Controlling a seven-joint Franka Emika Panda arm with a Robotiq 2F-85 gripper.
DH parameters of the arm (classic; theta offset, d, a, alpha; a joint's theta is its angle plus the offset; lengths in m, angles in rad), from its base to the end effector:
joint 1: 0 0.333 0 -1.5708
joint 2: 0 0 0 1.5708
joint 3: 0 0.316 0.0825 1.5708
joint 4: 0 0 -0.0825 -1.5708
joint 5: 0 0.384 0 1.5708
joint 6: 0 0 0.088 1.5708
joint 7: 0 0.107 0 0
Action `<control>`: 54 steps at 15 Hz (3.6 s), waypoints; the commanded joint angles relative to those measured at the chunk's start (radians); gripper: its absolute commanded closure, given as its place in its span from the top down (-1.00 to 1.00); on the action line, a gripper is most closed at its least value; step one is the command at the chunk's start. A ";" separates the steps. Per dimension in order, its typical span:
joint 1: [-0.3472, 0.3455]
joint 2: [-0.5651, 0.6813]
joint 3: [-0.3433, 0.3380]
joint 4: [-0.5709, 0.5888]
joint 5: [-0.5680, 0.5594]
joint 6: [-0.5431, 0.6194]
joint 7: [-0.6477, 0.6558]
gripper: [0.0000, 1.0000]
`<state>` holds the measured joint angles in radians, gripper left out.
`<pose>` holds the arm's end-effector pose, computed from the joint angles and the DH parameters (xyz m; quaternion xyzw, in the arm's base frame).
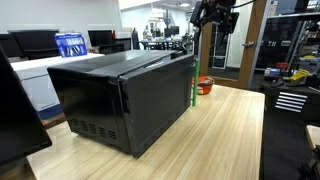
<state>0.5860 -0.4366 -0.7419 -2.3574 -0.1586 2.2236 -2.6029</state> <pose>0.4563 -0.0951 0.4692 0.2889 0.9487 0.0969 0.0845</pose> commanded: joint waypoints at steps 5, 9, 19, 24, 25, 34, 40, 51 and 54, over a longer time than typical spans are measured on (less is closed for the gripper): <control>0.418 -0.329 -0.420 0.000 -0.461 0.002 0.000 1.00; 0.607 -0.547 -0.512 0.062 -0.718 -0.194 0.000 1.00; 0.865 -0.999 -0.432 0.125 -1.097 -0.652 0.000 1.00; 0.918 -1.046 -0.391 0.151 -1.065 -0.701 0.000 1.00; 0.933 -1.061 -0.384 0.155 -1.070 -0.712 0.000 1.00; 0.949 -1.053 -0.416 0.211 -1.093 -0.650 0.000 1.00; 0.961 -1.053 -0.433 0.259 -1.091 -0.650 0.000 1.00; 1.024 -1.053 -0.456 0.279 -1.093 -0.643 0.000 1.00; 1.083 -1.053 -0.448 0.307 -1.113 -0.639 0.000 1.00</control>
<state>1.6185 -1.4896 -1.2018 -2.0773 -1.2520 1.5755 -2.6026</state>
